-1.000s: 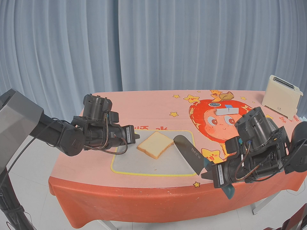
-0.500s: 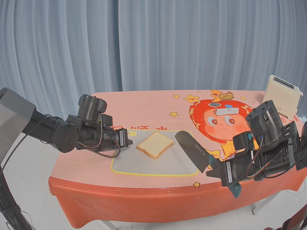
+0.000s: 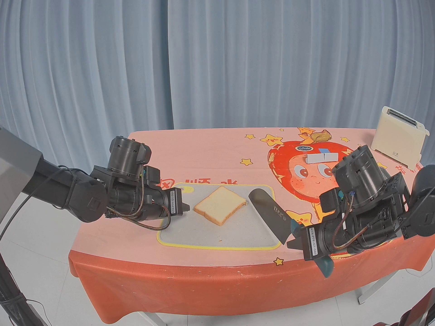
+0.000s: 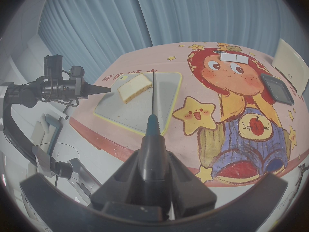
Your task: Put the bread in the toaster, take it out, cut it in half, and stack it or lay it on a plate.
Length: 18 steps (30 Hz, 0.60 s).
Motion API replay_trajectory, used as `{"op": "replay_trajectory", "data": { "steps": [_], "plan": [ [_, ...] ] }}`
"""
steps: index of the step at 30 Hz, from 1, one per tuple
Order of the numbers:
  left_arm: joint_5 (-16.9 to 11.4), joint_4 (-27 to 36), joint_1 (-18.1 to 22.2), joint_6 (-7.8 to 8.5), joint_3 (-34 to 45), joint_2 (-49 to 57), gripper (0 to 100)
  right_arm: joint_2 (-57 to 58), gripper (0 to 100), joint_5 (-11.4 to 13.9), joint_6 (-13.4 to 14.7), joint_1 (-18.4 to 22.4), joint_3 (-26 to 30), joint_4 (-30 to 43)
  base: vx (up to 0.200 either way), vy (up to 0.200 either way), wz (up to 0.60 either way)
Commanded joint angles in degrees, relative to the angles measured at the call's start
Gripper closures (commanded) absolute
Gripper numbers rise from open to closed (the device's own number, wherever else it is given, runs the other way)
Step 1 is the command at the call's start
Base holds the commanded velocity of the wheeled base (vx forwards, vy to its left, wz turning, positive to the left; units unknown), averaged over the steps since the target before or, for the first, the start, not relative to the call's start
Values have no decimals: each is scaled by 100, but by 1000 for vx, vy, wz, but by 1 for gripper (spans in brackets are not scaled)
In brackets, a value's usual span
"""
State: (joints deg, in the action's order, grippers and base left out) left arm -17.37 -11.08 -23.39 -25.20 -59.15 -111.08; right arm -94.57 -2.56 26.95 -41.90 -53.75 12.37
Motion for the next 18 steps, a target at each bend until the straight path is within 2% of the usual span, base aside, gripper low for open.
{"op": "replay_trajectory", "data": {
  "steps": [1,18],
  "plan": [
    [23,1,-60,-3,-150,-309,100,-123,100,1,3,6,-13,2,0,0,0],
    [32,-8,-34,-3,-343,-520,100,-105,100,80,20,-90,-39,11,0,0,0]
  ]
}}
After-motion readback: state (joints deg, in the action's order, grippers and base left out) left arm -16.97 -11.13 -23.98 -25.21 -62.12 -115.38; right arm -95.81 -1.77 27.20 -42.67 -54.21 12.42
